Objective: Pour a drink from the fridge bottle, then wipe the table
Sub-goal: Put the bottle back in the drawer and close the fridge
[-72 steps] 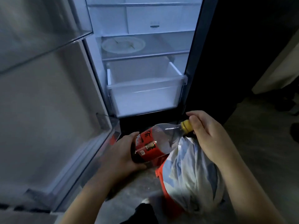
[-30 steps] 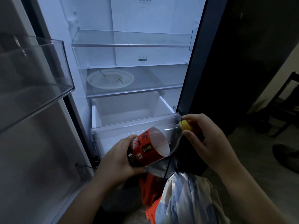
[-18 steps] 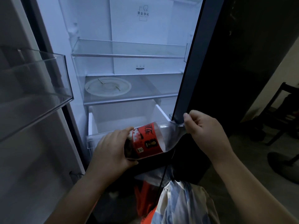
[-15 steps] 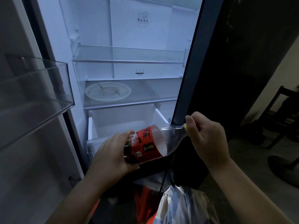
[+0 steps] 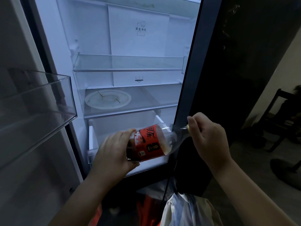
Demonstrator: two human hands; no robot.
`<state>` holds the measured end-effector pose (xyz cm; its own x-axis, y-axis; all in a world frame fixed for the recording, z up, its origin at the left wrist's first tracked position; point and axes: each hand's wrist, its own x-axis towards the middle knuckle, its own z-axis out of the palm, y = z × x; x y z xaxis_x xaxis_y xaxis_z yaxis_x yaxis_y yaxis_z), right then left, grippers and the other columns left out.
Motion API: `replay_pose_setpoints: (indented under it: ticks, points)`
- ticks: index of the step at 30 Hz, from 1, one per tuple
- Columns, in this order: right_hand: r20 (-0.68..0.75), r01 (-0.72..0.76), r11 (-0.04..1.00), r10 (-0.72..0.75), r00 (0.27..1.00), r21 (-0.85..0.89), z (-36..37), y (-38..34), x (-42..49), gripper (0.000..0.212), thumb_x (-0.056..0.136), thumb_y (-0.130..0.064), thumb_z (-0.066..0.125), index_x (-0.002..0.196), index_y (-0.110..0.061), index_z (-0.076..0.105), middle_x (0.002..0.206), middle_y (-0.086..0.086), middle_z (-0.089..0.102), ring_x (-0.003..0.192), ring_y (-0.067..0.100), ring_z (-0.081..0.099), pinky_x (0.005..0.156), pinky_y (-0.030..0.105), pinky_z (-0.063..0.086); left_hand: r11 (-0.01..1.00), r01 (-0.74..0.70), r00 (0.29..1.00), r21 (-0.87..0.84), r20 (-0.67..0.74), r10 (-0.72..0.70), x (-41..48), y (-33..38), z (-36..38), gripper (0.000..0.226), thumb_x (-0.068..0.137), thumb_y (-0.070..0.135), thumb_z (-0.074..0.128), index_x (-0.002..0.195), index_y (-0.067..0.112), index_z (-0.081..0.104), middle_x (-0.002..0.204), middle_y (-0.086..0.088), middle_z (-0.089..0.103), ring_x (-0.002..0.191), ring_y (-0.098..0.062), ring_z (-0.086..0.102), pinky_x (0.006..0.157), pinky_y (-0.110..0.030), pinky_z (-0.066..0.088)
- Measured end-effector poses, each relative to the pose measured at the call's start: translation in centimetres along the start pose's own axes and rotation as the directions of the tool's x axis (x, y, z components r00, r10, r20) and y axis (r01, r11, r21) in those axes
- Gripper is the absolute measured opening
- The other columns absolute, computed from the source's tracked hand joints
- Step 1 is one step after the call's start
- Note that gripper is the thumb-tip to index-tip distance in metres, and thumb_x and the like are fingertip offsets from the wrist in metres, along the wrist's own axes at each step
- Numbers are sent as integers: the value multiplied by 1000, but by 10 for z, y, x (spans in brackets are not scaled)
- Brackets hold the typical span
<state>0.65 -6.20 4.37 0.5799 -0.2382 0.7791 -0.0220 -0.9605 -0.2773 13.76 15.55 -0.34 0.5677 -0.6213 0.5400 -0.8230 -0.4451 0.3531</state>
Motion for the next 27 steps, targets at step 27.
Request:
replay_pose_setpoints:
  ticks: [27]
  points:
    - [13,8,1000,-7,1000,-18,7,-2,23,30,92,-27,38,66,-13,43,45,-3,39,39,15,42,37,20,28,994,48,999,-100,19,-46,11,-12,5,86,49,33,88,126,31,50,110,15,57,104,-11,48,82,-23,32]
